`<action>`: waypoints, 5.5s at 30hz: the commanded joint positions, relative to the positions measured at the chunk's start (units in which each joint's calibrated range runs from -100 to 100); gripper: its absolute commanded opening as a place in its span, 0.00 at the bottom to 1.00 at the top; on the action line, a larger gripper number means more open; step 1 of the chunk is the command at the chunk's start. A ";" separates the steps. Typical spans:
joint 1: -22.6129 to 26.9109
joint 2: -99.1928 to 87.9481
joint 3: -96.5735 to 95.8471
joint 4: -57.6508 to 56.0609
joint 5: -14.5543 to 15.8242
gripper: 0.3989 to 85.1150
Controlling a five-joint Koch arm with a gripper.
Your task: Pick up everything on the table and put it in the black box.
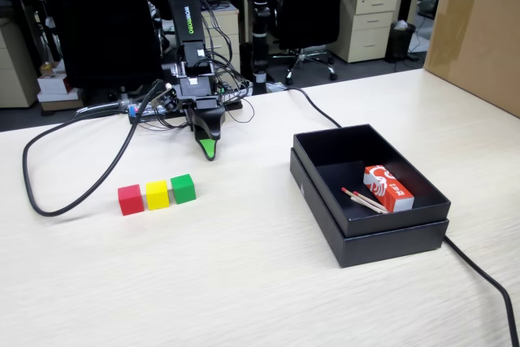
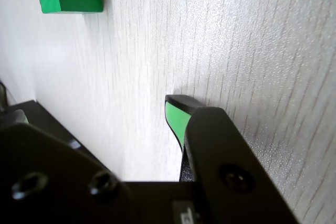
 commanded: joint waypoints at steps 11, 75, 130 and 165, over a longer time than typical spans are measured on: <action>0.15 0.00 -2.69 -0.91 -0.05 0.59; -1.42 0.00 18.25 -21.99 1.07 0.56; -19.10 92.25 98.58 -51.36 -16.80 0.55; -14.07 58.75 94.14 -50.41 -14.21 0.00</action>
